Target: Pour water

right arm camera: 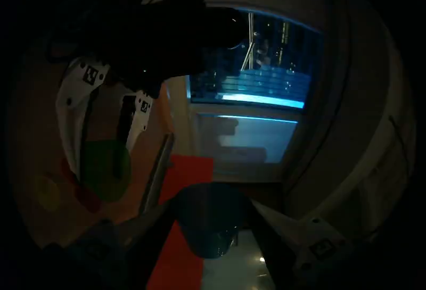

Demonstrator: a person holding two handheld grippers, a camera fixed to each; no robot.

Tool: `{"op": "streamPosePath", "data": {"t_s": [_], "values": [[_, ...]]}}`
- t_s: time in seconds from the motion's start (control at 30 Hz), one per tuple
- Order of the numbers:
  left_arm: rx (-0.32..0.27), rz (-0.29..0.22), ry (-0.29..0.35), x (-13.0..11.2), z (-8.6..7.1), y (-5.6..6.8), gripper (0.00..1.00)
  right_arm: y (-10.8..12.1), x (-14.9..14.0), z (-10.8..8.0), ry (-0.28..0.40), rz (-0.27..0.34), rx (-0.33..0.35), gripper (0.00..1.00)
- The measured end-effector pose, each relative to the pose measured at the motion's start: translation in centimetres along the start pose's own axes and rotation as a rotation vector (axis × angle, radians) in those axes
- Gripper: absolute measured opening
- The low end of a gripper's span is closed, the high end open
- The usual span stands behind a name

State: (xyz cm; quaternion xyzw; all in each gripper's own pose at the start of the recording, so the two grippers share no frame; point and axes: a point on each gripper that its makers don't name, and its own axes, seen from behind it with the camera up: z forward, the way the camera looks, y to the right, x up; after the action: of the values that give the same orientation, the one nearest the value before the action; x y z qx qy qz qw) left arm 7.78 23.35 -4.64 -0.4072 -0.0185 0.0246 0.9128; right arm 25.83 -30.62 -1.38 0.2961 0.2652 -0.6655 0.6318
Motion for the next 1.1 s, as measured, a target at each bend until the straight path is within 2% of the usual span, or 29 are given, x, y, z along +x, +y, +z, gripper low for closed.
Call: {"op": "streamPosePath", "data": {"t_s": [0.27,1.1], "values": [[0.003,0.008,0.006,0.3,-0.3,-0.2,0.84,-0.6,-1.3,-0.3,-0.015,0.206,0.01,0.95],[0.02,0.016,0.008,0.6,-0.8,-0.7,0.84,-2.1,-1.1,-1.6,-0.004,0.975,0.064,0.96]]}}
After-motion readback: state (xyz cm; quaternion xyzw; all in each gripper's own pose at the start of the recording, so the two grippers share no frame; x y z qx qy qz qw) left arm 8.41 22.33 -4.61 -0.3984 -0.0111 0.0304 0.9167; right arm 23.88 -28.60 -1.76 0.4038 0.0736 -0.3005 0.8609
